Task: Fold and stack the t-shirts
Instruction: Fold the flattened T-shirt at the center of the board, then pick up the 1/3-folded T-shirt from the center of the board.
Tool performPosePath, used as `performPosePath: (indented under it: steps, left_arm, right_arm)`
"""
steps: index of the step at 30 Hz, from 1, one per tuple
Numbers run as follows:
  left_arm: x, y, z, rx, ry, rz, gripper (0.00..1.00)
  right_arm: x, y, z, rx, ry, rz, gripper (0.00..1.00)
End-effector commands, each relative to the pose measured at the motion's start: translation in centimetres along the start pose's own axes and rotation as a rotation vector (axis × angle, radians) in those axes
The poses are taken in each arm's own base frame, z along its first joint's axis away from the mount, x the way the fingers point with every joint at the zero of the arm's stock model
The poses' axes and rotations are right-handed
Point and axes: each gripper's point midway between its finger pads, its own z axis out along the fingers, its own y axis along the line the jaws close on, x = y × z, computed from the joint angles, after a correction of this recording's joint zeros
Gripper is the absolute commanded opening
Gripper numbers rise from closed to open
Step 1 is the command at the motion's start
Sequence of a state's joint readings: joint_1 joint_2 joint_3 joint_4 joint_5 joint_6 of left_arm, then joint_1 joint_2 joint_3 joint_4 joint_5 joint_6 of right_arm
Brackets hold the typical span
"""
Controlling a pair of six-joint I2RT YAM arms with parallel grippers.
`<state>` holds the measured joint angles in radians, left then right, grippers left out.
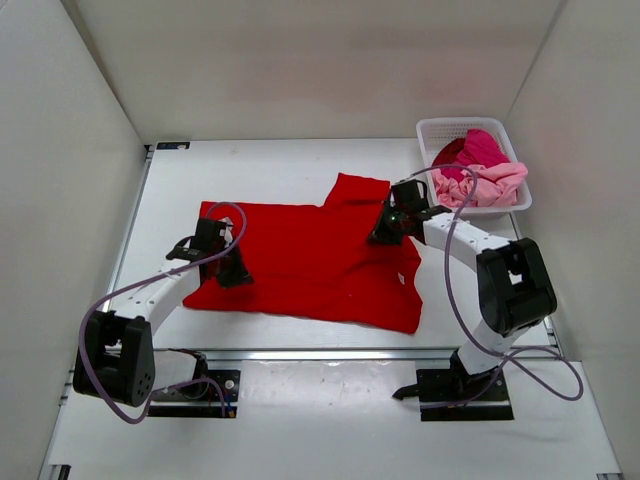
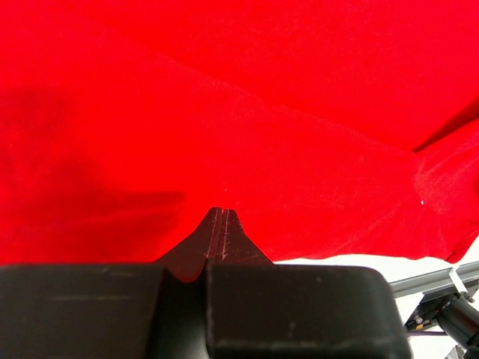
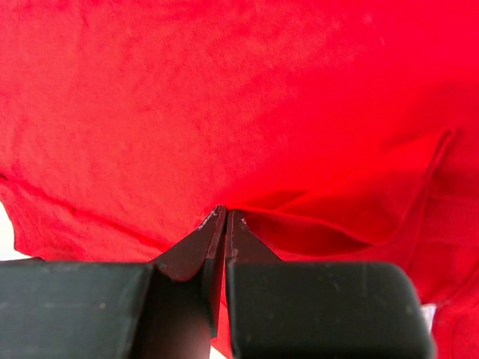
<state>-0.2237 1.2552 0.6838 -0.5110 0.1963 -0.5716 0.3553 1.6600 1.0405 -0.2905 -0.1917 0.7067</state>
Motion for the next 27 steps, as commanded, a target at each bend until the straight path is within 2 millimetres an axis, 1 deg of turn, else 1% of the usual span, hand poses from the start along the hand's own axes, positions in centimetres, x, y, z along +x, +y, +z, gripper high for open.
performPosePath:
  steps: [1, 2, 3, 4, 7, 8, 9, 10, 11, 12, 13, 14, 15, 18, 19, 20, 21, 22, 23, 24, 25, 26, 27]
  left_arm:
    - [-1.4, -0.7, -0.5, 0.010, -0.037, 0.007, 0.00]
    - [-1.6, -0.6, -0.6, 0.010, -0.045, 0.008, 0.00]
    - [-1.6, -0.7, -0.5, 0.009, -0.044, 0.007, 0.00]
    - [-1.6, -0.4, -0.6, 0.000, -0.042, 0.006, 0.00]
    - [-1.7, -0.6, -0.6, 0.003, -0.046, 0.010, 0.00]
    - [-1.7, -0.6, -0.6, 0.003, -0.043, 0.008, 0.00]
    - [-1.5, -0.4, -0.5, -0.001, -0.039, 0.008, 0.00]
    - [-1.5, -0.4, -0.6, -0.002, -0.038, 0.001, 0.00]
    - [-1.9, -0.5, -0.6, 0.003, -0.051, 0.006, 0.00]
    - [-1.7, -0.4, -0.5, -0.003, -0.045, 0.000, 0.00]
    - [-1.8, -0.4, -0.6, -0.004, -0.049, 0.001, 0.00]
    - [-1.9, -0.5, -0.7, -0.005, -0.048, 0.002, 0.00]
    - [-1.9, -0.4, -0.6, -0.006, -0.050, -0.002, 0.00]
    - [-3.2, -1.1, -1.1, 0.012, -0.080, 0.000, 0.00]
    - [-3.8, -1.4, -1.2, 0.009, -0.092, -0.005, 0.00]
    - [-4.7, -1.5, -1.4, 0.004, -0.109, -0.009, 0.00]
    - [-5.0, -1.7, -1.6, 0.005, -0.114, -0.009, 0.00]
    - [-5.8, -2.1, -1.7, 0.005, -0.124, -0.011, 0.00]
    - [-6.6, -2.6, -1.9, 0.018, -0.136, -0.019, 0.00]
    - [-6.5, -2.4, -1.7, 0.004, -0.126, -0.022, 0.00]
    - [-7.5, -2.8, -2.0, 0.012, -0.151, -0.021, 0.00]
    - [-7.9, -3.0, -2.1, 0.012, -0.156, -0.021, 0.00]
    - [-8.4, -3.3, -2.1, 0.026, -0.163, -0.025, 0.00]
  right_arm:
    - [-2.4, 2.3, 0.1, -0.039, -0.067, -0.053, 0.00]
    - [-1.8, 2.2, 0.3, -0.029, -0.049, -0.063, 0.00]
    - [-2.5, 2.5, 0.4, -0.033, -0.065, -0.065, 0.00]
    - [-2.6, 2.8, 0.6, -0.036, -0.062, -0.086, 0.00]
    - [-2.9, 3.1, 1.2, -0.022, -0.056, -0.111, 0.00]
    - [-2.4, 2.9, 1.5, -0.014, -0.037, -0.125, 0.00]
    - [-2.6, 3.4, 1.5, -0.021, -0.034, -0.132, 0.00]
    - [-2.6, 3.4, 1.7, -0.015, -0.031, -0.130, 0.00]
    - [-2.2, 3.2, 2.1, -0.011, -0.014, -0.144, 0.00]
    - [-1.9, 3.1, 2.3, -0.004, -0.007, -0.135, 0.00]
    - [-2.1, 3.6, 2.3, -0.012, -0.017, -0.150, 0.00]
    - [-2.0, 3.1, 2.7, 0.002, -0.009, -0.153, 0.00]
    - [-2.2, 3.3, 2.6, -0.004, -0.012, -0.152, 0.00]
    - [-3.0, 3.5, 2.7, -0.002, -0.029, -0.157, 0.00]
    - [-3.8, 3.9, 2.5, -0.007, -0.045, -0.154, 0.00]
    - [-4.0, 3.9, 2.5, -0.005, -0.046, -0.163, 0.00]
    - [-4.4, 4.1, 2.4, -0.009, -0.049, -0.169, 0.01]
    - [-4.5, 4.3, 2.7, -0.010, -0.046, -0.176, 0.01]
    - [-5.1, 4.1, 2.8, -0.008, -0.051, -0.177, 0.01]
    - [-5.4, 4.1, 2.9, -0.007, -0.053, -0.173, 0.01]
    - [-5.2, 4.3, 3.0, -0.009, -0.043, -0.181, 0.02]
    - [-5.4, 4.2, 3.3, -0.009, -0.038, -0.183, 0.01]
    - [-5.3, 4.7, 3.5, -0.017, -0.034, -0.195, 0.01]
